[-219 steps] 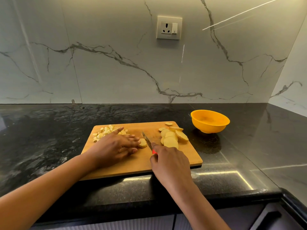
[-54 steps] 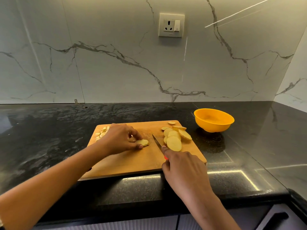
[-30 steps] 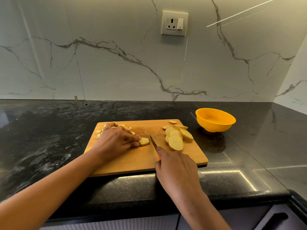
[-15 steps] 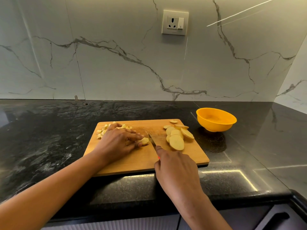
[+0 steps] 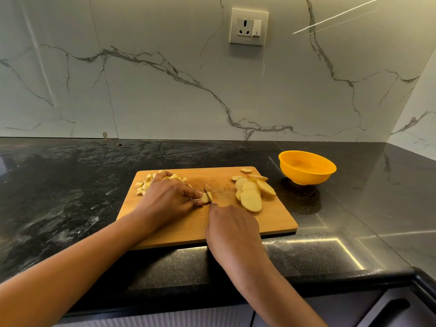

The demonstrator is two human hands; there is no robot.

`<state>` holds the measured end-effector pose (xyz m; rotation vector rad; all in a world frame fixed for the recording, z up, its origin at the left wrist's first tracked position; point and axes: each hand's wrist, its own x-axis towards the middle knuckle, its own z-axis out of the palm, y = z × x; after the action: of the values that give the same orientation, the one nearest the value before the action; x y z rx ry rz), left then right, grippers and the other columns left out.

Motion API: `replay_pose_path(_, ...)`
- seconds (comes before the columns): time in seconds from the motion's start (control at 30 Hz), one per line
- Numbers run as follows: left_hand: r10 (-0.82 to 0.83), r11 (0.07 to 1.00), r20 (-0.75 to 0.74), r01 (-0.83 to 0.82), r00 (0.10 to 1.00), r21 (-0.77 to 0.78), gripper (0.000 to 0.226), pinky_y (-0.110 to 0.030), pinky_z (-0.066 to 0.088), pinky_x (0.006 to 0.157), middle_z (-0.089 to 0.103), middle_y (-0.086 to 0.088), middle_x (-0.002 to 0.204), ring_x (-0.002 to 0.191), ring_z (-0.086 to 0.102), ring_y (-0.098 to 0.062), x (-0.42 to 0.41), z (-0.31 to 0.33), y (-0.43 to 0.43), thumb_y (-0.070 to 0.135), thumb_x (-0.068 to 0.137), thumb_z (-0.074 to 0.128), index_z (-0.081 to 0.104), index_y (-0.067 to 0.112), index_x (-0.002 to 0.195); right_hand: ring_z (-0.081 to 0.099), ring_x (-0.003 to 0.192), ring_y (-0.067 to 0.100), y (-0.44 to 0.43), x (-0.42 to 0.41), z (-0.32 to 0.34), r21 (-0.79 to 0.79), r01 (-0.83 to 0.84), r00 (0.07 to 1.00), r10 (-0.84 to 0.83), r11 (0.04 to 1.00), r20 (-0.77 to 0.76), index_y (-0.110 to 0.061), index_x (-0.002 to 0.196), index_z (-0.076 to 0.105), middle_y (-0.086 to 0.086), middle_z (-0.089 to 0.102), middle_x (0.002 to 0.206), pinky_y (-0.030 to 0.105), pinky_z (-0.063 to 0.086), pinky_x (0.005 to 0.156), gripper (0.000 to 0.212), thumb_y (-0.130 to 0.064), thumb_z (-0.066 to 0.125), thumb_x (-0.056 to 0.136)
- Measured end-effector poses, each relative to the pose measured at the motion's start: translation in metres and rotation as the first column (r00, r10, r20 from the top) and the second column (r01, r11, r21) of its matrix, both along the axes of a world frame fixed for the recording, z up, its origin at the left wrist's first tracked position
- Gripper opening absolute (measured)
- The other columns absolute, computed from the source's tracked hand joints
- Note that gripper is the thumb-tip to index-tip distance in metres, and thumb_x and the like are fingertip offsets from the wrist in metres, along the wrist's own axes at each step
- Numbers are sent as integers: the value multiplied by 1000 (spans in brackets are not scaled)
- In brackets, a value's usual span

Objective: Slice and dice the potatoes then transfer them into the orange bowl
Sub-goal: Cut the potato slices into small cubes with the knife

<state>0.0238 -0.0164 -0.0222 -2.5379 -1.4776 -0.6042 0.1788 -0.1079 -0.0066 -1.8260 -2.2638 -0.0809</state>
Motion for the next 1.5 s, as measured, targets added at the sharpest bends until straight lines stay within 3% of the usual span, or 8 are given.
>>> replay_pose_path(0.13,7,1000,4,-7,1000,-8,37,-29,16,112,64,18,118,116,51,2,0,1,-3,58,87,47,64,39,113,54,86,20,-17,9,-5,30,-16,1000,16,999,-4,-16,148,28,3,59,108,25,28,49,48,-21,39,102)
replay_pose_path(0.2,6,1000,22,-6,1000,2,38,-29,16,111,64,16,119,117,51,1,1,1,-5,58,87,47,63,38,114,48,80,19,-27,15,-9,43,-21,999,22,999,-28,-19,150,23,2,60,107,27,32,52,51,-24,38,102)
replay_pose_path(0.33,29,999,96,-27,995,-24,42,-30,18,111,64,11,120,116,53,-5,0,3,-9,56,85,52,60,35,120,57,95,19,-25,17,-6,76,0,992,9,997,-124,-24,148,29,-1,62,111,28,37,68,48,-31,35,102)
replay_pose_path(0.57,24,1000,174,-20,984,-22,34,-33,21,112,68,11,111,108,57,-5,-3,1,-8,53,83,57,67,35,110,53,84,14,-13,10,-5,127,40,987,-19,991,-158,-25,150,25,-3,63,103,27,39,66,49,-31,34,102)
replay_pose_path(0.73,21,1000,173,-21,985,-5,31,-32,18,113,70,12,106,106,58,-3,-4,1,-6,54,82,58,68,37,106,56,94,16,-11,4,-7,106,5,994,6,994,-108,-25,149,27,-1,62,108,29,41,69,48,-30,35,102)
replay_pose_path(0.97,42,999,109,-41,993,-10,32,-32,11,114,68,11,109,111,55,-3,-3,2,-3,56,82,56,67,39,107,57,93,23,-7,-15,6,-44,-38,997,40,998,61,-11,137,44,7,59,112,25,27,49,37,-12,39,101)
replay_pose_path(1.1,46,999,95,-45,994,-15,34,-31,7,115,67,9,112,114,52,-3,-2,4,-5,57,83,54,66,39,110,50,82,21,-24,-6,2,-30,-40,996,42,999,76,-11,149,25,5,59,109,25,25,48,49,-14,38,101)
replay_pose_path(1.5,53,999,184,-52,981,-14,32,-33,-1,116,63,6,119,121,47,-6,-7,7,-11,45,83,64,66,32,113,57,92,18,-29,4,1,95,4,996,4,995,-92,-23,150,24,-1,62,109,28,41,67,49,-30,34,102)
